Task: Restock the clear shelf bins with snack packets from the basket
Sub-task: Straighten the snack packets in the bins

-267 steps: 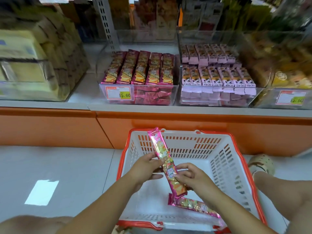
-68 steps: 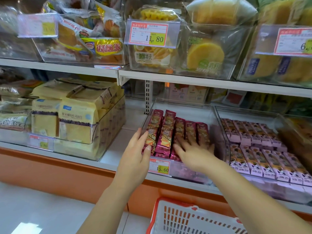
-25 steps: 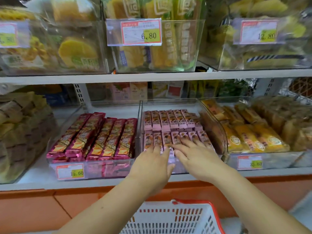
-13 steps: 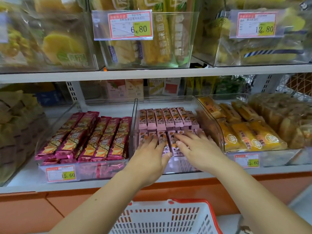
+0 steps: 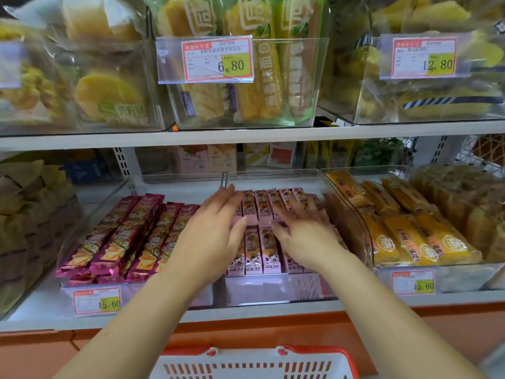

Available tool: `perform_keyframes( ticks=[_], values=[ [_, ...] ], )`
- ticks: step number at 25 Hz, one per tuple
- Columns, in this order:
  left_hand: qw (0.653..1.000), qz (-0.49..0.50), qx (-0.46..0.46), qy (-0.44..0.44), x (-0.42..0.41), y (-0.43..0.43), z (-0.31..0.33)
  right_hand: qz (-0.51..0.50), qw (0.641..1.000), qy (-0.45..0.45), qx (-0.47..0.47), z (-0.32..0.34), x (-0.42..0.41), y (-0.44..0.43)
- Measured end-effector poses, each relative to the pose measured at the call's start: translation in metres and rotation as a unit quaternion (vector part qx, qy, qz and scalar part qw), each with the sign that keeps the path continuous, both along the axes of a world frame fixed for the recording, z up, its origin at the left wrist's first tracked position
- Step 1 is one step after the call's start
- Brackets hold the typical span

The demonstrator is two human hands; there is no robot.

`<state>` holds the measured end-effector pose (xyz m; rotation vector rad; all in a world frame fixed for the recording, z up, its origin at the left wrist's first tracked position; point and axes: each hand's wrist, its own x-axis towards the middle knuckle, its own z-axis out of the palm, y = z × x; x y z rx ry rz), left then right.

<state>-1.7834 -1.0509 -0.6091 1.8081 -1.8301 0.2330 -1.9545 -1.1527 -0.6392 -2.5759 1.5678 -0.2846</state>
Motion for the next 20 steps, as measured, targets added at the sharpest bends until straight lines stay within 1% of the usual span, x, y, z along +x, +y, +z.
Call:
perform_keyframes(
  ticks=[2, 4, 7, 9, 12, 14, 17, 20],
  values=[
    [0.998, 0.01, 0.046, 0.029, 0.018, -0.003, -0.014, 0.007, 1.0, 0.013, 0.008, -0.007, 0.01, -0.013],
    [0.997, -0.003, 0.064, 0.044, 0.028, -0.008, -0.025, 0.006, 0.999, 0.032, 0.023, -0.011, 0.013, -0.022],
    [0.996, -0.019, 0.067, 0.053, 0.033, -0.011, -0.032, -0.018, 0.998, 0.041, 0.053, -0.008, 0.013, -0.031],
    [0.996, -0.027, 0.065, 0.059, 0.032, -0.01, -0.034, -0.023, 0.998, 0.048, 0.02, -0.004, 0.015, -0.03],
    [0.995, -0.034, 0.067, 0.06, 0.032, -0.009, -0.033, 0.032, 0.998, 0.033, -0.034, -0.002, 0.03, -0.021],
    [0.995, -0.036, 0.063, 0.065, 0.032, -0.009, -0.034, 0.054, 0.997, 0.039, -0.027, -0.007, 0.041, -0.017],
    [0.994, -0.036, 0.069, 0.078, 0.032, -0.009, -0.036, 0.054, 0.997, 0.053, 0.007, -0.014, 0.046, -0.02],
    [0.993, -0.038, 0.067, 0.085, 0.033, -0.009, -0.037, 0.053, 0.998, 0.042, 0.007, -0.012, 0.05, -0.022]
  ],
)
